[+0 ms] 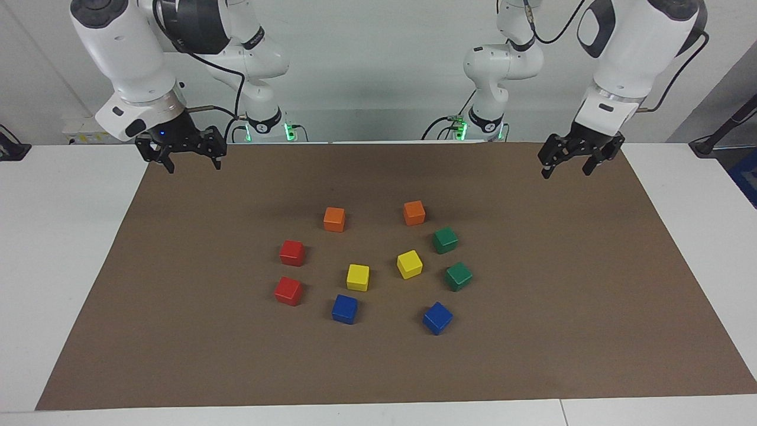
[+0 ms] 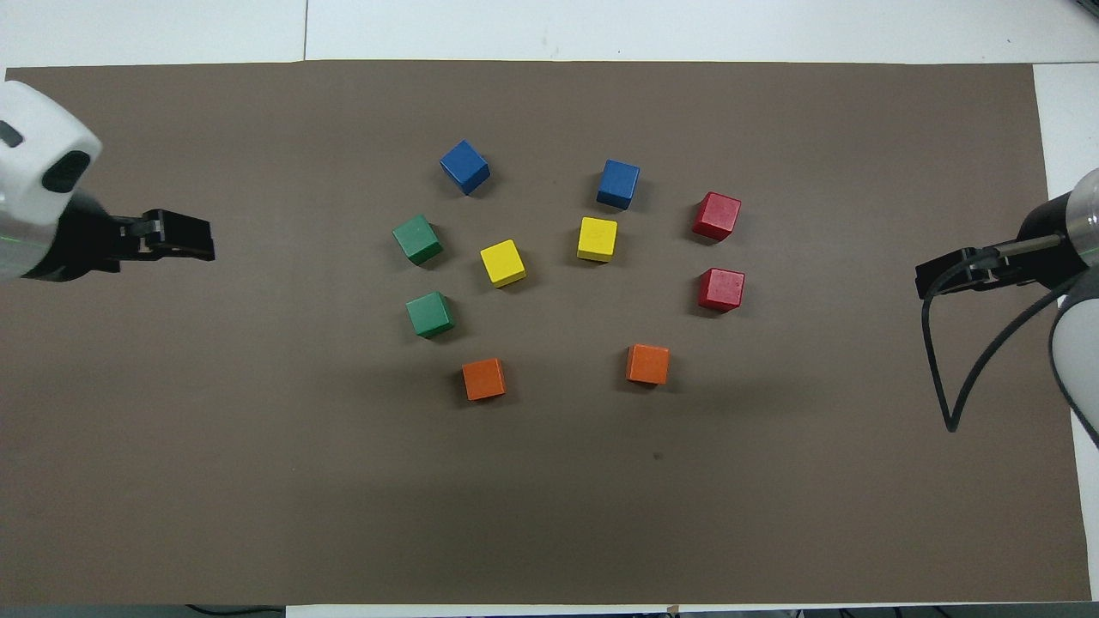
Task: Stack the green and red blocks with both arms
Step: 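Move the left gripper to a green cube while the right gripper reaches red, then grasp the green cube with the left gripper while the right gripper grasps red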
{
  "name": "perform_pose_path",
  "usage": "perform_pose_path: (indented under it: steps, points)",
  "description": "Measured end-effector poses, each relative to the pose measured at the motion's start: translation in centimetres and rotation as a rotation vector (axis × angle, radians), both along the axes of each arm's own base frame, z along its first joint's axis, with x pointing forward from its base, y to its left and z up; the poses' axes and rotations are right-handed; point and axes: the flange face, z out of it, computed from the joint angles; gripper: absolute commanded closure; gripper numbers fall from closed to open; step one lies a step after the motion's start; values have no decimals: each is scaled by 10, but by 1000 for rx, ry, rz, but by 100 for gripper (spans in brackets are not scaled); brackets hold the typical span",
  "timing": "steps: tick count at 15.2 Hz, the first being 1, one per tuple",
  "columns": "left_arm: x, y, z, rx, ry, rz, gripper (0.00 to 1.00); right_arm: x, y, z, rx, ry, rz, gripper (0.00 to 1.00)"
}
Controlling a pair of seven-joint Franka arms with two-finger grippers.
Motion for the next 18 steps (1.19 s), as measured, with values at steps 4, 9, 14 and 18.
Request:
perform_pose_path:
  steps: [4, 9, 14, 18]
  points:
    - [6, -73, -81, -39, -32, 81, 0, 8, 51, -46, 16, -44, -187, 0]
    - [7, -122, -162, -61, -5, 176, 0, 38, 106, -151, 38, -62, -344, 0]
    - [-1, -148, -210, -15, 18, 189, 0, 47, 133, -216, 39, -78, -382, 0]
    - [-3, -169, -248, 16, 6, 204, 0, 38, 130, -236, 30, -58, -384, 0]
